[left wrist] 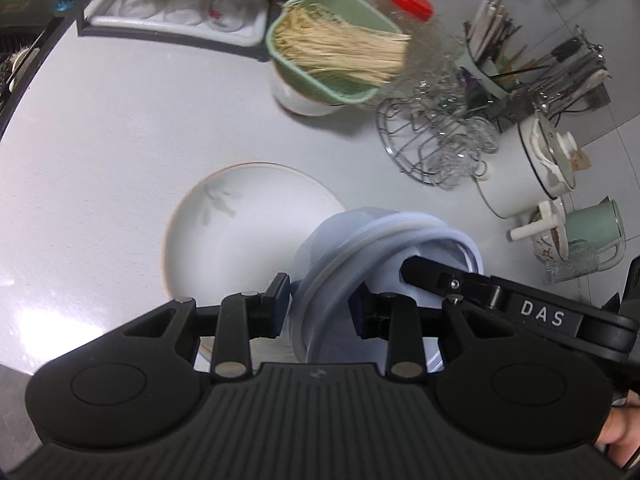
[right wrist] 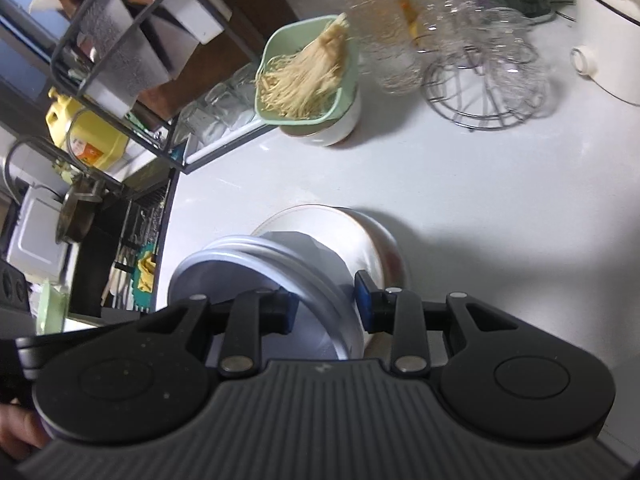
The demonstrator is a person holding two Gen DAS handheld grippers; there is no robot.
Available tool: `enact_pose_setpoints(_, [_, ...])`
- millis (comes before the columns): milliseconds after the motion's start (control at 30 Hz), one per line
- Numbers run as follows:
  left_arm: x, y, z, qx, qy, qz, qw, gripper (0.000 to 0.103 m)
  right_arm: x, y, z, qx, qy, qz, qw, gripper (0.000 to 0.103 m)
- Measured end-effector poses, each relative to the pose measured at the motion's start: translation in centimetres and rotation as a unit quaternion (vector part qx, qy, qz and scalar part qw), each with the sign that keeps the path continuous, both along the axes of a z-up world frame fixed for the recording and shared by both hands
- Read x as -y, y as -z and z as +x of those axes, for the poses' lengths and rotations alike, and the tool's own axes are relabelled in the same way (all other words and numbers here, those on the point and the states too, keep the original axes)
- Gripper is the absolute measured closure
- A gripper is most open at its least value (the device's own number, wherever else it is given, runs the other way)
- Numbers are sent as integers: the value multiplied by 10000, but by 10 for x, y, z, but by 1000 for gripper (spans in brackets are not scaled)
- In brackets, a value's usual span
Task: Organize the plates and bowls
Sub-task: 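Lower the nested bowls onto the plate stack and open both grippers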
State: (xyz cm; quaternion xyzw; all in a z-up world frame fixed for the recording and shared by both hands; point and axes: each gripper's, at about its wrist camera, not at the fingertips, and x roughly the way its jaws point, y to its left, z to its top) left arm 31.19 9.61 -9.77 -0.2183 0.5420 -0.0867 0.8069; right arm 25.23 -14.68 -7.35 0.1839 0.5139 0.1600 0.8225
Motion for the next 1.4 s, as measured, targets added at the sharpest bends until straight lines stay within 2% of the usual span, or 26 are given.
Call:
enact_pose_setpoints(233, [-33,31,15,-327,-162,-133,9992,67,-41,29,25,-411,-208,-333,9984,70])
enact_pose_setpoints(400, [-50,50,32,-548,-193,-373,9976,67,-59,42,35,-616,-225,-529,9964,70])
enact_pose_setpoints(600, [-56,64,47,-733,-168,-464,9961,67,-68,52,44,-692,-25,-740,9949,70])
enact_pose_setpoints(700, [-54,70,49,-778,-122,-362,9962,67,-74,56,48,-629,16,-793,9949,70])
enact_pose_setpoints(900, [-52,67,54,-690,-2,-302,9972,66,-71,64,53,-672,105,-794,9945,70])
enact_pose_setpoints(967, [-47,64,54,-623,86,-218,9978,64,-69,62,50,-639,145,-772,9949,69])
enact_pose_setpoints(1067, [-44,58,52,-567,111,-106,9983,55,-68,58,47,-573,53,-798,9951,69])
enact_pose_setpoints(1200, [-46,43,45,-407,24,18,9992,54,-62,49,43,-442,60,-812,9957,58])
enact_pose_setpoints(1400, [-49,11,28,-40,-129,111,9998,52,-49,27,32,-147,48,-751,9971,58])
